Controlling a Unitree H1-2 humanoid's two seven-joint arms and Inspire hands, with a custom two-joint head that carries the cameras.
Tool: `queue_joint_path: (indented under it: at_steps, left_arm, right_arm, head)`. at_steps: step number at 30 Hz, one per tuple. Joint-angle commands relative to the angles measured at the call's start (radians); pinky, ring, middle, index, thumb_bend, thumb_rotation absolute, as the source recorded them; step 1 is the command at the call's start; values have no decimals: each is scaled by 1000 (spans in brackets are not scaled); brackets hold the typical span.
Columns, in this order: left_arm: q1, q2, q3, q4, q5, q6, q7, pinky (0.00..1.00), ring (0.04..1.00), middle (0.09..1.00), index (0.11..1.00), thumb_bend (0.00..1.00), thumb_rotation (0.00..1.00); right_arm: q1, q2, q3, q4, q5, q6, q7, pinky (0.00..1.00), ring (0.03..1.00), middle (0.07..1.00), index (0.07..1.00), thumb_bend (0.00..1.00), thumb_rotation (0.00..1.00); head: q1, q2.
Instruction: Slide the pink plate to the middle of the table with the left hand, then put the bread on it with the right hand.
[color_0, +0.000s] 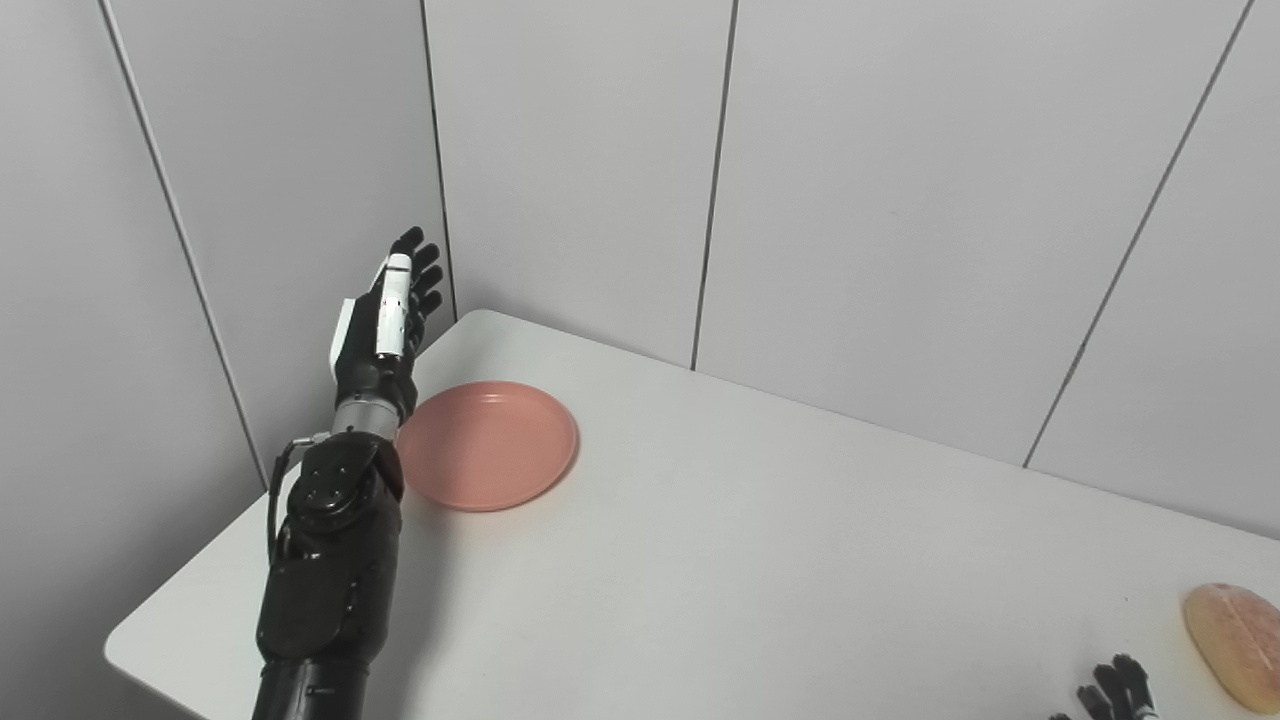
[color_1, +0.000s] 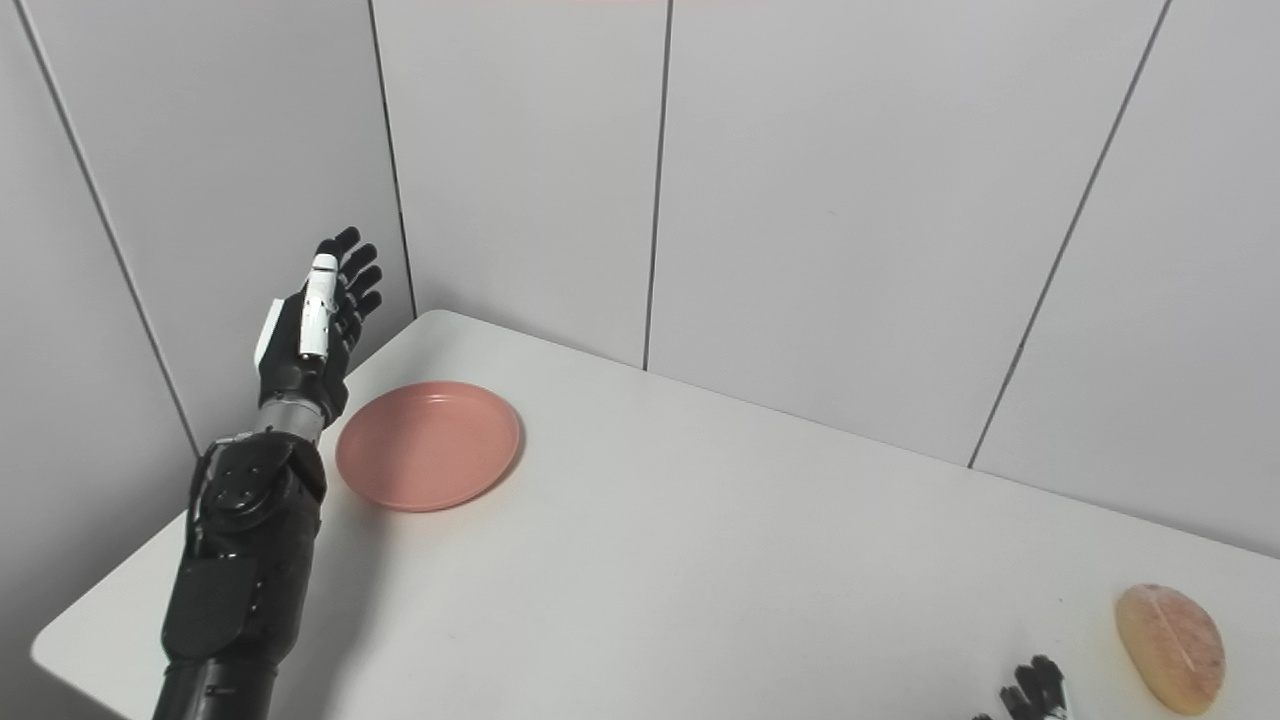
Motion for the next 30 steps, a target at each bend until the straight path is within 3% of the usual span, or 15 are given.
queue_joint_path:
  at_steps: [1, 6, 30]
  left_arm:
    - [-39, 34, 13, -19, -22, -48, -7, 936, 946, 936, 912, 345, 1000]
    - [-40, 54, 31, -4, -64, -35, -18, 950, 946, 937, 914, 351, 1000]
    - [-9, 97, 76, 114, -134, -50, -33, 955, 953, 946, 933, 323, 1000]
  right_arm:
    - [-3, -6, -4, 23, 8, 23, 6, 1000, 1000, 1000, 1000, 373, 1000]
    - [7, 16, -18, 7, -9, 39, -44, 1000, 1000, 1000, 1000, 346, 1000]
    - [7, 12, -16, 4, -15, 44, -54, 1000, 1000, 1000, 1000, 370, 1000]
  head:
    - [1, 0]
    - [-1, 3]
    - [10, 9]
